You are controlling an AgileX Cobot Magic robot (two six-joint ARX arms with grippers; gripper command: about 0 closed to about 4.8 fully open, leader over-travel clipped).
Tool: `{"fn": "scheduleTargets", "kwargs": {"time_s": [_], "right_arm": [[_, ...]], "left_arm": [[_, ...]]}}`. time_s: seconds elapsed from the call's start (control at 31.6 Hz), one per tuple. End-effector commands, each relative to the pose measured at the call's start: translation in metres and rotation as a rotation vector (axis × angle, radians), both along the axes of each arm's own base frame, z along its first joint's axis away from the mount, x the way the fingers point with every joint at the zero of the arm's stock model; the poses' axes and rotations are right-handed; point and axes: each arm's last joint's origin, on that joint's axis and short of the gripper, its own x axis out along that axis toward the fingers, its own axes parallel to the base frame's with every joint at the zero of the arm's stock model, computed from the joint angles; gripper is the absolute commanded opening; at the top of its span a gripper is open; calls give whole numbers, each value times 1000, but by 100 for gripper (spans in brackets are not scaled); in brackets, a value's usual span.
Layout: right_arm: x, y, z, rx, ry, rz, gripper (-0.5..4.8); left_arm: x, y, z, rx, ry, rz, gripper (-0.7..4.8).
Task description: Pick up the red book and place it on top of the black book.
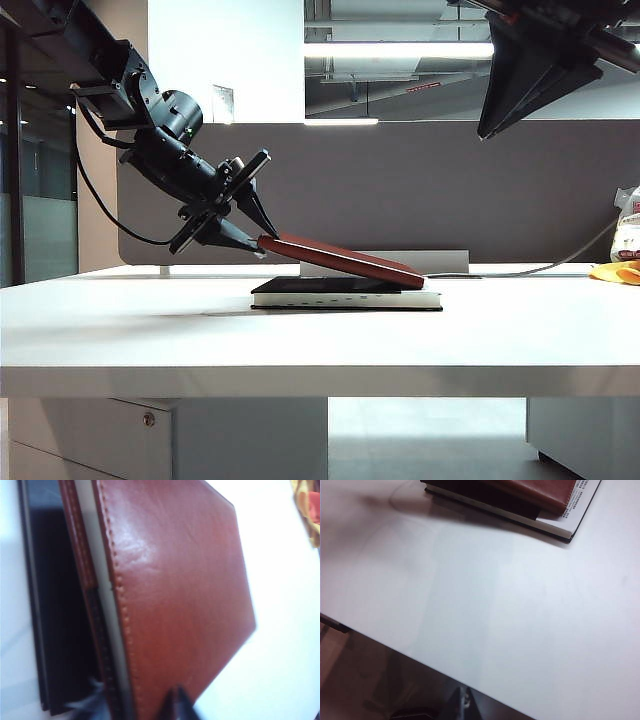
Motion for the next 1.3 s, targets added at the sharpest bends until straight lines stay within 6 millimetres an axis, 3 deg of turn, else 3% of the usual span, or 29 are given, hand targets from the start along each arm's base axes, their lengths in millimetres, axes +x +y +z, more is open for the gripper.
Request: {"fn": "scheduleTargets", "kwargs": {"time_s": [0.03, 0.51, 0.73, 0.92, 0.98, 1.04, 1.3], "right_arm": [[0, 0, 3, 6, -12, 0, -3], [0, 0, 2, 5, -10, 0, -3], [0, -1, 3, -12, -24, -23, -3], [-1, -2, 7, -15, -51, -44, -3], [-4, -4, 11, -17, -78, -63, -3], [-8, -7, 17, -11, -113, -79, -3], [-38, -25, 44, -14, -236, -167, -3]], "left_arm": [[0, 0, 6, 17, -35, 8, 319], [-3, 2, 3, 47, 9, 11, 331], [-11, 5, 19, 88, -37, -29, 117], [-20, 7, 50, 76, -105, -26, 104], [-24, 8, 61, 77, -133, -28, 51], [-28, 9, 71, 77, -156, -29, 15], [-49, 14, 107, 122, -216, -8, -6]]}}
